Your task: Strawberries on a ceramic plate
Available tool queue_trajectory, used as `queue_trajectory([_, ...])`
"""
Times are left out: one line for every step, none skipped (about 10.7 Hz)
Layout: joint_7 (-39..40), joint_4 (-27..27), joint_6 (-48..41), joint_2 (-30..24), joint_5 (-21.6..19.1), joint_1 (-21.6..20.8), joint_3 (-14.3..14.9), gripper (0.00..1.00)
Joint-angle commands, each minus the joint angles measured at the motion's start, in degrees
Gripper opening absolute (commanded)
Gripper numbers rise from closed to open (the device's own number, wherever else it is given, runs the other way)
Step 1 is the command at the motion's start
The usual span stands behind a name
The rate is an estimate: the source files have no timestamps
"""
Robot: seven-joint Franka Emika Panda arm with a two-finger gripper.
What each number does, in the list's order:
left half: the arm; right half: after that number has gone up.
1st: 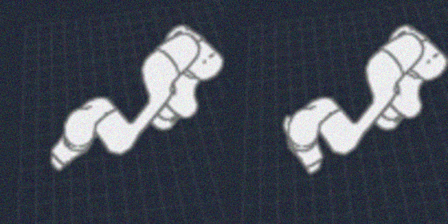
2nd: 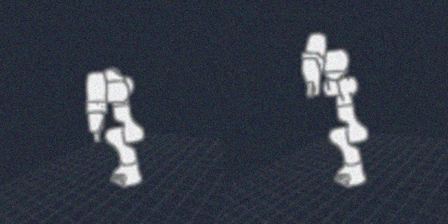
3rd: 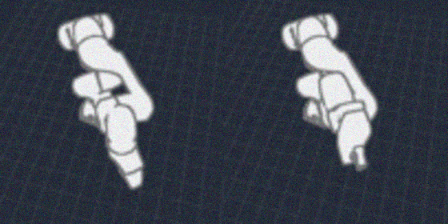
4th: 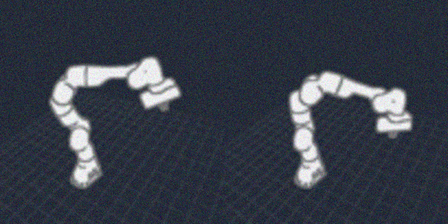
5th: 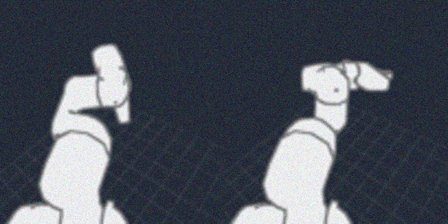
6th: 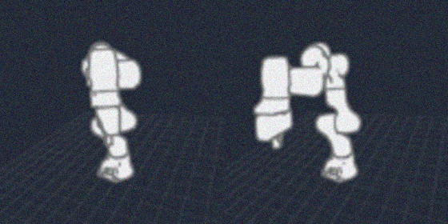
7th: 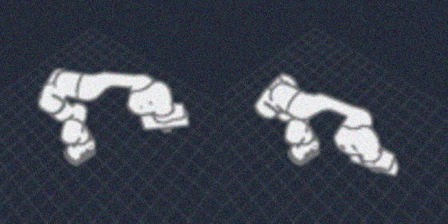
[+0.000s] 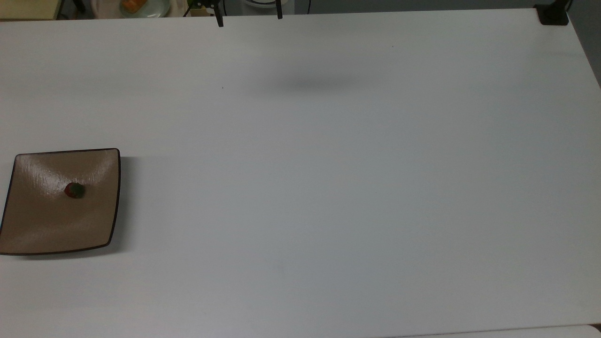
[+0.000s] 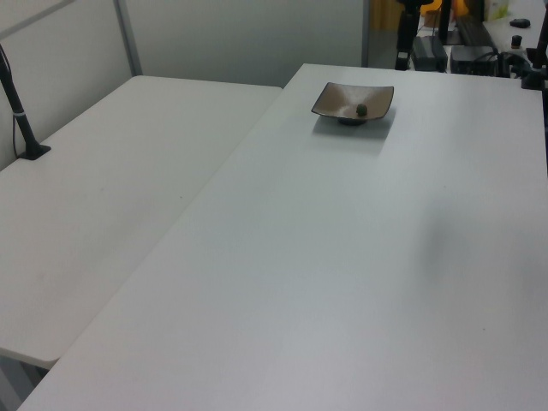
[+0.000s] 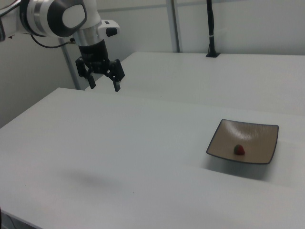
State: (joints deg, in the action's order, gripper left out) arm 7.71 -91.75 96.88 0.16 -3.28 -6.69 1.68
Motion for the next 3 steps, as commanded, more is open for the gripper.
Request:
queue_trajectory([-0.6, -1.0, 1.0, -0.9, 0.9, -1.3, 1.0, 1.0])
queue_trajectory([-0.6, -0.9, 1.0, -0.9, 0.9, -1.2, 1.0, 1.0])
queue_trajectory([-0.5, -0.9, 1.0, -1.0, 0.6, -0.8, 1.0, 1.0])
